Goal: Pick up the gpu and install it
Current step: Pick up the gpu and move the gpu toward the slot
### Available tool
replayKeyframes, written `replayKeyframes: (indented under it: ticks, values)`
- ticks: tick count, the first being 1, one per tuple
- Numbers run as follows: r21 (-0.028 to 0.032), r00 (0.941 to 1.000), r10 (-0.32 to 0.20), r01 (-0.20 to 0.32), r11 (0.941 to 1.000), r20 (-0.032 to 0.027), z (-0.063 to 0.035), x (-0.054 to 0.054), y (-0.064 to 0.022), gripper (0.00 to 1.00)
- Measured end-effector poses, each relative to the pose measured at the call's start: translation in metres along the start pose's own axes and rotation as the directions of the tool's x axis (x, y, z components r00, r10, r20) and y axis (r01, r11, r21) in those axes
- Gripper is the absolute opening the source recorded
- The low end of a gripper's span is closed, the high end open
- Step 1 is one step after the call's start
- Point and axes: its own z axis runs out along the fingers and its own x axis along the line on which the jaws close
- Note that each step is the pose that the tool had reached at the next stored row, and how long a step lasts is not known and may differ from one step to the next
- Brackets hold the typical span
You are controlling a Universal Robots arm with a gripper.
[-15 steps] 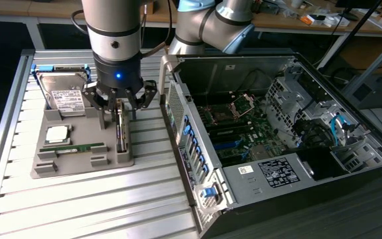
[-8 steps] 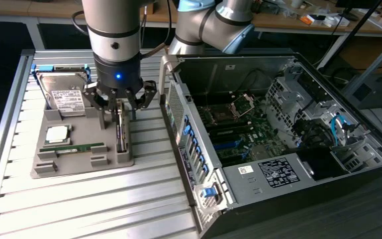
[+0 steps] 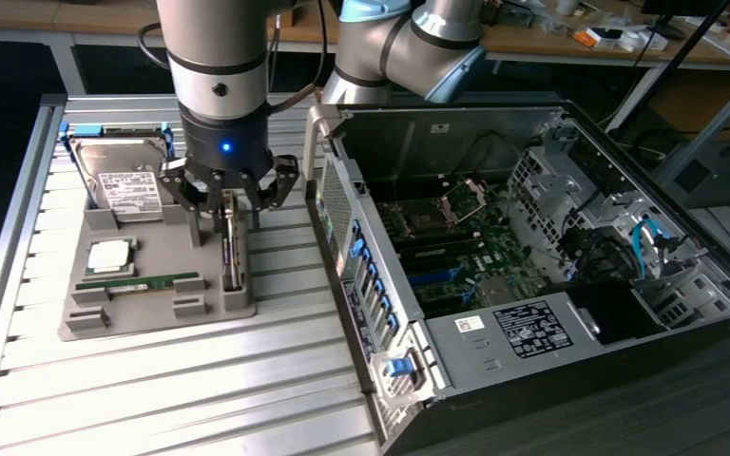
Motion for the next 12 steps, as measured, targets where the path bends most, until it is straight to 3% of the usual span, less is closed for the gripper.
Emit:
replayKeyframes:
  ticks: [12]
  values:
    - [0.0002,1.0,0.0,0.0,1.0,-0.0002,0.0055,0.0009,0.0085,0.48]
